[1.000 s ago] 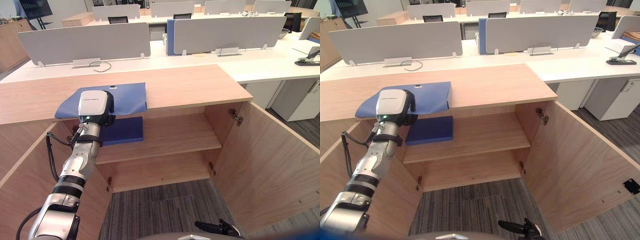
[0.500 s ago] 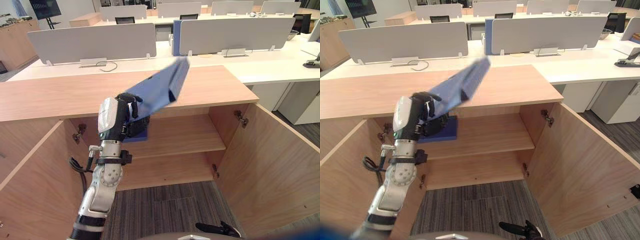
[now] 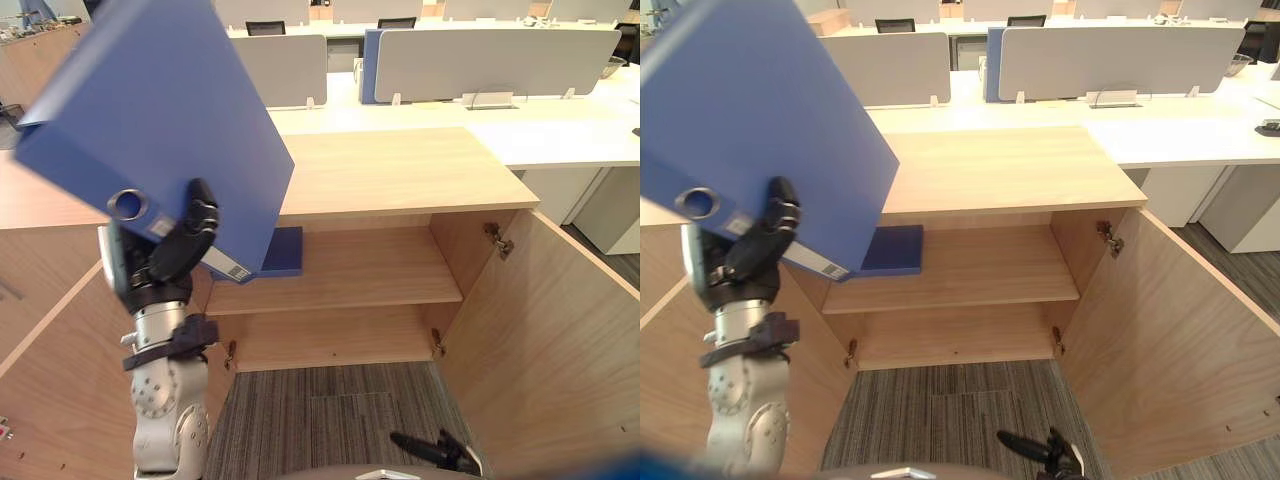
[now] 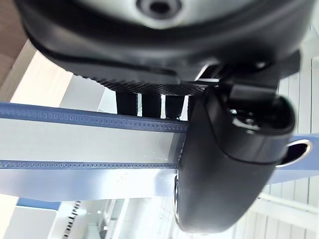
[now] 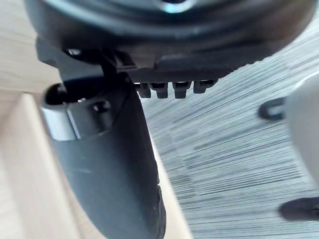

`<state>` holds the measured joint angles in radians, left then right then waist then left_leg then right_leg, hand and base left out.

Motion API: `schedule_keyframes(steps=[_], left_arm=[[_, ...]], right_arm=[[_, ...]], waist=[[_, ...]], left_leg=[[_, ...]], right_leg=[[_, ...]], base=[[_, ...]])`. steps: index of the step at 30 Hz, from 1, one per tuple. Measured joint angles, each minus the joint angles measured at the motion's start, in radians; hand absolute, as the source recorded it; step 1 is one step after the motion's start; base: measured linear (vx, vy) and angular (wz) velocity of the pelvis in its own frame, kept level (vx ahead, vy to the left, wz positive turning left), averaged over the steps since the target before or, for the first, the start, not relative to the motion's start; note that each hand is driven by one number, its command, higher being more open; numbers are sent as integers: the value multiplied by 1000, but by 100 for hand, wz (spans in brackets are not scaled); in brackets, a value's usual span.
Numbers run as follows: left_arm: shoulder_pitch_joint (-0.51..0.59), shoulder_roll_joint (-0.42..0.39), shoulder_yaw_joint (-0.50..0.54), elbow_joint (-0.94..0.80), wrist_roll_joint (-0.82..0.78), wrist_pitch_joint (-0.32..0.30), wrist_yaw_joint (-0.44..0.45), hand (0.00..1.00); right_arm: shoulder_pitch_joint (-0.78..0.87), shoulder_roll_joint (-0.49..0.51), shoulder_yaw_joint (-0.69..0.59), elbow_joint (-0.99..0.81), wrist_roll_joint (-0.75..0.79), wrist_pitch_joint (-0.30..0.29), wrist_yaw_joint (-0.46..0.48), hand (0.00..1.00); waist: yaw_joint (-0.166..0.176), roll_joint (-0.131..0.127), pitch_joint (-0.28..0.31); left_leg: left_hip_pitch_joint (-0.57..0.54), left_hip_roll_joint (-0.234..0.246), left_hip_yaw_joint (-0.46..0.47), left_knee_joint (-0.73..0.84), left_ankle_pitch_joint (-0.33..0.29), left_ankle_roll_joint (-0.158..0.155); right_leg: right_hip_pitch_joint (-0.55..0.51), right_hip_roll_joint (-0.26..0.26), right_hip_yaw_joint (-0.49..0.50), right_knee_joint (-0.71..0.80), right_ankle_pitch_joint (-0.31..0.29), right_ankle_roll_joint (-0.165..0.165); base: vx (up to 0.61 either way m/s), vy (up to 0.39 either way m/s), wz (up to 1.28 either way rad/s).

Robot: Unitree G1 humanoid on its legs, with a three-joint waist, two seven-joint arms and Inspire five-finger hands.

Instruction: Walk over to the cabinet, pick up the folder, carry it to the office cabinet, place the folder inside the office cabinet, then close the office cabinet door

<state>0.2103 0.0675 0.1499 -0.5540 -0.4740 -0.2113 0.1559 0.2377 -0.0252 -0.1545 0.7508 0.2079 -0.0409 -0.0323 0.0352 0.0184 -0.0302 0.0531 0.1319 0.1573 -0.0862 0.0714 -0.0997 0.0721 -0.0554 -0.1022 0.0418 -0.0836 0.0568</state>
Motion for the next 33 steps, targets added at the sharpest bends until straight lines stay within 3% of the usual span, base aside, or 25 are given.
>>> schedule_keyframes(steps=[1,4,8,13,17,20,26,33], left_arm=[[23,-15,6,-28,-73,-19,-29,0],[63,-44,6,-73,-164,-40,-70,0],[128,-74,-39,-96,-236,-42,-99,0],[167,-80,-87,-70,-293,-19,-106,0],[155,-64,-112,0,-303,18,-155,0],[124,-14,-132,74,-302,43,-186,0],[33,119,-157,171,-270,68,-237,0],[-28,296,-257,183,-261,68,-344,0]], right_arm=[[55,29,-8,-189,28,-2,-14,100],[104,88,-28,-491,17,-20,-66,100],[114,101,-64,-960,-146,-36,-170,100],[85,95,-93,-1244,-257,-95,-226,100],[-5,79,-96,-1271,-225,-108,-207,100],[-105,53,-81,-1267,-73,-129,-158,100],[-346,-206,73,-1145,251,-176,-13,100],[-551,-484,333,-913,536,-129,141,100]], waist=[[-9,0,0],[-26,-1,0],[-36,3,3],[-41,14,8],[-52,17,10],[-50,20,11],[-50,20,11],[-35,17,10]], left_leg=[[1,0,0,0,0,0],[2,0,2,1,-1,0],[2,1,6,11,-8,-1],[-2,5,28,20,-16,-1],[-1,5,39,20,-16,-2],[-1,5,45,20,-17,-2],[2,5,48,20,-16,-1],[6,2,42,20,-15,1]], right_leg=[[0,-1,0,0,0,0],[0,-1,1,1,0,0],[-1,-1,6,5,-1,1],[-17,2,28,11,-1,1],[-23,2,36,15,-1,1],[-26,2,45,18,0,3],[-26,2,48,26,3,6],[-19,-1,43,28,3,8]], base=[[0,0,0],[0,0,0],[-24,10,-2],[-11,9,-14],[-5,13,-9],[-9,14,-6],[-4,4,-1],[-13,7,2]])
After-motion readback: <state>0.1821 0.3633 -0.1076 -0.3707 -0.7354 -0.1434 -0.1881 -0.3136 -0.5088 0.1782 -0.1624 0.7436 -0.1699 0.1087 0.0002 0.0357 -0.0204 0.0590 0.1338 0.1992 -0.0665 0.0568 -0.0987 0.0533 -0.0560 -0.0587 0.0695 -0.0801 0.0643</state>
